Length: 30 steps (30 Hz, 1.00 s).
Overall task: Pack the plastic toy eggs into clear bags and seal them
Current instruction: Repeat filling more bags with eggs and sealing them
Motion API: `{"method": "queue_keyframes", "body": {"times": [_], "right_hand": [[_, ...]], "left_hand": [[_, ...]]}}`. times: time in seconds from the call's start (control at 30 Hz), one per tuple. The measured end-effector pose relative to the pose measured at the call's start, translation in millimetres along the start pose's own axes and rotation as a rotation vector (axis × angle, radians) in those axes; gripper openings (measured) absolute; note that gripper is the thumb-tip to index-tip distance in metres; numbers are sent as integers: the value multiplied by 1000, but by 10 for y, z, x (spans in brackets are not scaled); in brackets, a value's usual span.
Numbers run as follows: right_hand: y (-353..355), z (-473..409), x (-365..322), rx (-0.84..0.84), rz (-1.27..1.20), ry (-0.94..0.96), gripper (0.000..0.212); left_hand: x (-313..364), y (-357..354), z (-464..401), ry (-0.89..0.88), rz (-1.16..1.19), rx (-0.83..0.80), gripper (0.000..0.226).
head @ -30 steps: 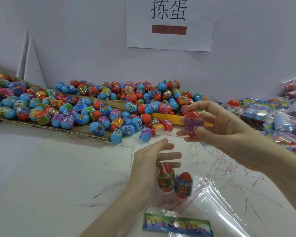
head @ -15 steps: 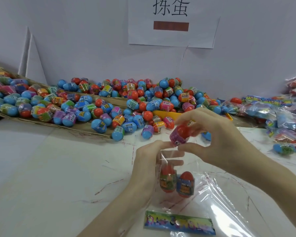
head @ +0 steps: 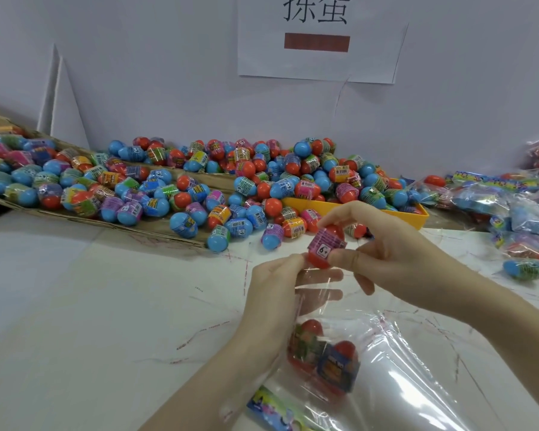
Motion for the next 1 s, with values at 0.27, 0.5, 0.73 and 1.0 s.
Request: {"method": "queue_keyframes", "body": {"times": [0.27, 0.5, 0.73, 1.0], "right_hand": [[61, 4, 112, 57, -60, -70, 20], [21, 92, 112, -89, 7, -135, 25], [47, 85, -17, -93, 210, -122, 32], [51, -57, -55, -71, 416, -79, 22]], "left_hand": [[32, -44, 55, -14, 22, -58, 31], [-32, 53, -32, 25, 66, 45, 20], [53, 78, -11, -24, 141, 74, 23], [93, 9, 22, -47, 196, 24, 21]]}}
Point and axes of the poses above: each hand's wrist, its own z-axis away from the middle knuckle, its own y-axis out of the back of the hand, x = y × z, the point moved 10 cm from there along -z, towards the middle knuckle, and after that the axes turned 10 degrees about x, right-handed, at the moved point
